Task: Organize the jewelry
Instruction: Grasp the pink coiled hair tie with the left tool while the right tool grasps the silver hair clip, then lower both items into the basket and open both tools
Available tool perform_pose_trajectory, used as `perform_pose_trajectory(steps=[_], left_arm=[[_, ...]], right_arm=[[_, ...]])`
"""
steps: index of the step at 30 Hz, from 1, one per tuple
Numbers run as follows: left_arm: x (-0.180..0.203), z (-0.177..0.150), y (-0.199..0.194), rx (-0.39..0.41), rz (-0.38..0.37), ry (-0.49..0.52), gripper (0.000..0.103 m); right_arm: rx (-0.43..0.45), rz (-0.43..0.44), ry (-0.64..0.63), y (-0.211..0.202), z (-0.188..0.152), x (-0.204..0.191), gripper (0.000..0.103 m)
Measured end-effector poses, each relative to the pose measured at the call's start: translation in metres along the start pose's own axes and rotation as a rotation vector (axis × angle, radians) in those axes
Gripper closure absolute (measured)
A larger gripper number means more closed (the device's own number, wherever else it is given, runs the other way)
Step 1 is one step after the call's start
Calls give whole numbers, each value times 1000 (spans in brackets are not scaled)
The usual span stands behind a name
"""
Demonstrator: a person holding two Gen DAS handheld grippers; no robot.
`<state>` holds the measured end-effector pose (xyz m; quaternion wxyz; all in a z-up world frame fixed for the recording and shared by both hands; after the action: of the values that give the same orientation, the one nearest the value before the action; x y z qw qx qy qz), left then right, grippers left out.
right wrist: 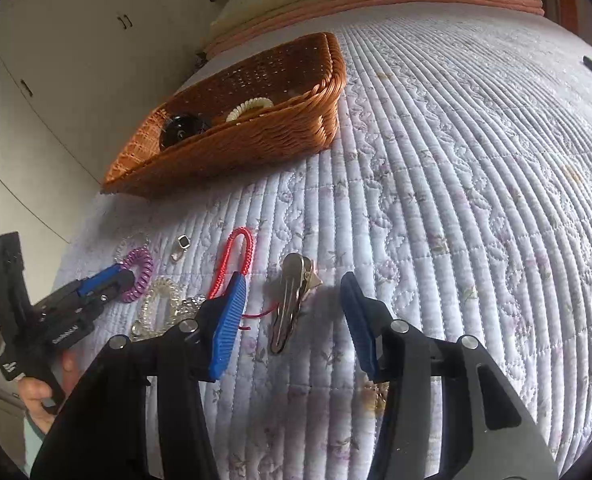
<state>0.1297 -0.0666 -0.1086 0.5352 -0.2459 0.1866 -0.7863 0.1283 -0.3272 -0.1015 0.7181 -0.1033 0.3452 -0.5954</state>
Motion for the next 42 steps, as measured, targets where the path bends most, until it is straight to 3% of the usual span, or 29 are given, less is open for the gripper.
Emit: perform_pose_trajectory(steps=[2, 3, 6, 7, 12, 15, 21, 27, 36, 42], left_arm=[[-2, 1, 1, 0, 4, -6, 69], [-2, 1, 1, 1, 9, -5, 70], [-3, 0, -1, 9, 23, -6, 80], [-4, -2, -2, 11, 19, -12, 91], [-8, 1, -11, 39, -16, -46, 94], [-5, 10, -28, 96, -32, -42, 94], [3, 69, -63, 244, -64, -33, 94], [15, 131, -57, 326, -53, 7, 94], [4, 162, 15, 289, 45, 37, 94], [-6, 150, 45, 236, 64, 26, 94]], right_arm=[[1, -77, -73, 8, -3, -9, 71], [7, -137, -122, 11, -4, -13, 81], [33, -198, -198, 12, -7, -23, 82], [44, -202, -204, 11, -9, -23, 82], [92, -163, -186, -11, -12, -26, 82], [132, -132, -174, -26, -1, -29, 82], [259, -57, -201, -62, 55, -60, 82], [333, -12, -247, -55, 117, -90, 83], [249, 29, -198, 30, 170, -88, 83], [117, 26, -137, 85, 161, -69, 83]])
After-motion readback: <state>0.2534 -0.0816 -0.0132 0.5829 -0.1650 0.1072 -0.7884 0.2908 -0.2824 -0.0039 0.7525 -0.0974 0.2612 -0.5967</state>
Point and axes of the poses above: each gripper's, at about its wrist camera, not at the fingertips, and y roughly the way its jaws point, x to its right, z to its top, the point moved 6 cm from there along y, roughly the way its jaws point, and after that the axes turned 14 degrees about x, right-handed, at the moved point
